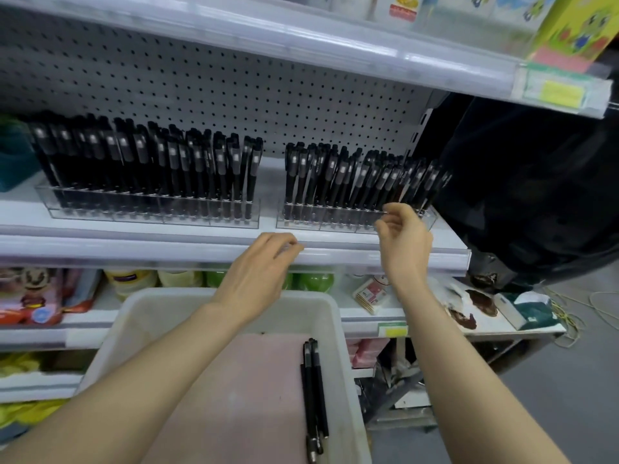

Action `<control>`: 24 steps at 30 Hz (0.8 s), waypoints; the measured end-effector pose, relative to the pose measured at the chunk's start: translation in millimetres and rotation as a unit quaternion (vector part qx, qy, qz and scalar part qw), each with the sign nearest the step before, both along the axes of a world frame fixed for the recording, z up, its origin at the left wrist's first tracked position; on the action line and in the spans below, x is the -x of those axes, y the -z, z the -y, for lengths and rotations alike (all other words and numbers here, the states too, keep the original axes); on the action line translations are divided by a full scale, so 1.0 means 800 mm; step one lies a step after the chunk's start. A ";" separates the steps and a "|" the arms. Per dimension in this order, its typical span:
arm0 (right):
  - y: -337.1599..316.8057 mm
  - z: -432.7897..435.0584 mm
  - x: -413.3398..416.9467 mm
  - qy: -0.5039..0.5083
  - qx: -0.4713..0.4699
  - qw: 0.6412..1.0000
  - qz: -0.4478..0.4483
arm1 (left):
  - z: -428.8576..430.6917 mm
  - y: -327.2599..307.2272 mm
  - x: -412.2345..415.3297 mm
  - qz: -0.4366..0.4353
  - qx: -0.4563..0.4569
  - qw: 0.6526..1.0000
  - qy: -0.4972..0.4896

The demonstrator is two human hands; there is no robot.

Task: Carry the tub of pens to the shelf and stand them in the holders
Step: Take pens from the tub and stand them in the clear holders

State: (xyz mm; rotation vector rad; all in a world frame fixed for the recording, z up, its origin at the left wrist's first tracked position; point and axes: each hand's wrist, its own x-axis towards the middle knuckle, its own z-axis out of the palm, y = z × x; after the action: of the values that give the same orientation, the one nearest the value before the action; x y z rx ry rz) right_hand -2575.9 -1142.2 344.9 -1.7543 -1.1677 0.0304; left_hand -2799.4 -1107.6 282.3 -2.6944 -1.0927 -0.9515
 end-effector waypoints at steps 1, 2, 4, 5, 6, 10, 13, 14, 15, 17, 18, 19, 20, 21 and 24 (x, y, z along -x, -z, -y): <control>0.010 0.006 0.013 -0.006 0.006 1.000 0.004 | 0.005 0.011 0.010 0.002 0.002 1.000 0.007; 0.020 0.012 0.026 -0.012 0.016 1.000 0.003 | 0.009 0.022 0.020 0.002 0.004 1.000 0.011; 0.042 0.025 0.053 -0.029 0.035 0.999 0.004 | 0.016 0.043 0.037 -0.004 0.002 1.000 0.008; 0.054 0.033 0.067 -0.037 0.044 0.998 0.013 | 0.018 0.053 0.045 -0.011 0.000 1.000 0.004; 0.065 0.040 0.079 -0.043 0.055 0.997 0.027 | 0.020 0.061 0.053 -0.020 -0.002 1.000 -0.001; 0.107 0.062 0.119 -0.067 0.140 0.985 0.077 | 0.019 0.090 0.077 -0.045 -0.004 0.999 -0.028; 0.124 0.076 0.135 -0.070 0.308 0.938 0.145 | 0.020 0.103 0.084 -0.057 0.019 0.997 -0.038; 0.127 0.081 0.139 -0.069 0.349 0.917 0.183 | 0.021 0.106 0.084 -0.057 0.025 0.997 -0.038; 0.128 0.085 0.144 -0.068 0.381 0.894 0.224 | 0.022 0.107 0.083 -0.055 0.031 0.997 -0.037; 0.132 0.090 0.153 -0.063 0.427 0.853 0.293 | 0.023 0.107 0.082 -0.045 0.036 0.998 -0.034; 0.136 0.092 0.156 -0.065 0.442 0.839 0.311 | 0.023 0.106 0.082 -0.041 0.038 0.998 -0.034; 0.141 0.093 0.158 -0.068 0.454 0.830 0.317 | 0.024 0.106 0.082 -0.037 0.038 0.998 -0.033; 0.145 0.093 0.160 -0.071 0.464 0.825 0.316 | 0.024 0.106 0.083 -0.034 0.039 0.998 -0.031; 0.148 0.093 0.162 -0.073 0.472 0.821 0.312 | 0.025 0.106 0.083 -0.033 0.041 0.998 -0.030; 0.150 0.091 0.161 -0.076 0.480 0.818 0.307 | 0.024 0.107 0.082 -0.032 0.042 0.998 -0.030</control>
State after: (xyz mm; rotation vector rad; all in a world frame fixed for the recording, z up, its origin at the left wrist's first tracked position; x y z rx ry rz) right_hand -2704.6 -1215.1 225.0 -2.6591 -1.9866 0.1904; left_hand -2865.1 -1127.1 197.0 -2.7198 -1.2191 -0.8209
